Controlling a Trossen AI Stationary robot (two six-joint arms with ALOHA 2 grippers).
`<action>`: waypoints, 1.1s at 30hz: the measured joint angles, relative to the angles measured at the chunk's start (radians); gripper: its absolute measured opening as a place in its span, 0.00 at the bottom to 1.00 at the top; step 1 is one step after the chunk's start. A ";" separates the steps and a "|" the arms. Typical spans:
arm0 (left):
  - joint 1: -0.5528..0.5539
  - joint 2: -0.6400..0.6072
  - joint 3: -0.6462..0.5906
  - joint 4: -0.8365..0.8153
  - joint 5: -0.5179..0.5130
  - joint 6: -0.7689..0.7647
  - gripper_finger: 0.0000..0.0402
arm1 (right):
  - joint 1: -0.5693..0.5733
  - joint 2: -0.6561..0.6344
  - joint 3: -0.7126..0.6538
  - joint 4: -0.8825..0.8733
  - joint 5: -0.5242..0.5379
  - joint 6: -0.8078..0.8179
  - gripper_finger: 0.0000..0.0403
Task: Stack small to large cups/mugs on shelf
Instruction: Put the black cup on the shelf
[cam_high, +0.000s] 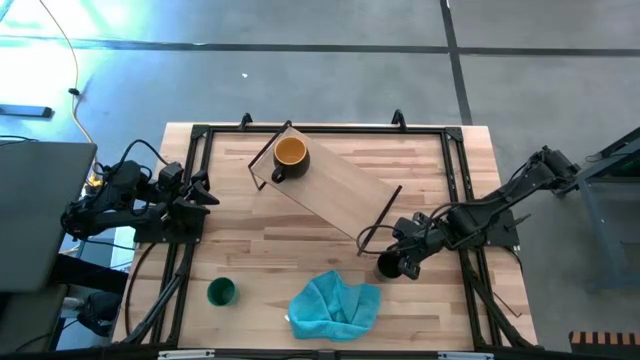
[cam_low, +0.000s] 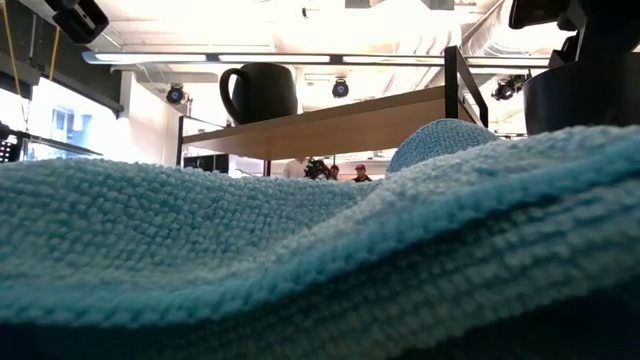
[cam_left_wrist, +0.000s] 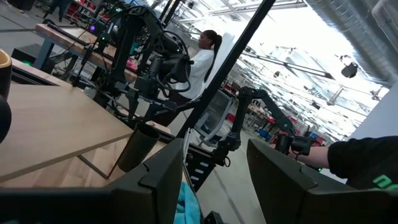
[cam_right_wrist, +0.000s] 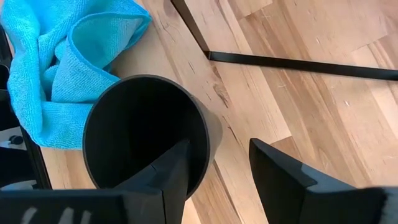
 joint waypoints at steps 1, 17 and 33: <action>0.000 0.000 0.000 0.000 0.000 0.000 0.41 | 0.000 0.000 0.000 -0.001 0.001 0.000 0.39; 0.000 0.000 0.000 0.000 0.000 0.000 0.41 | 0.000 0.000 0.000 -0.015 -0.016 0.001 0.39; 0.000 0.000 0.000 -0.007 -0.007 0.000 0.41 | 0.000 0.053 0.000 0.050 -0.070 0.000 0.20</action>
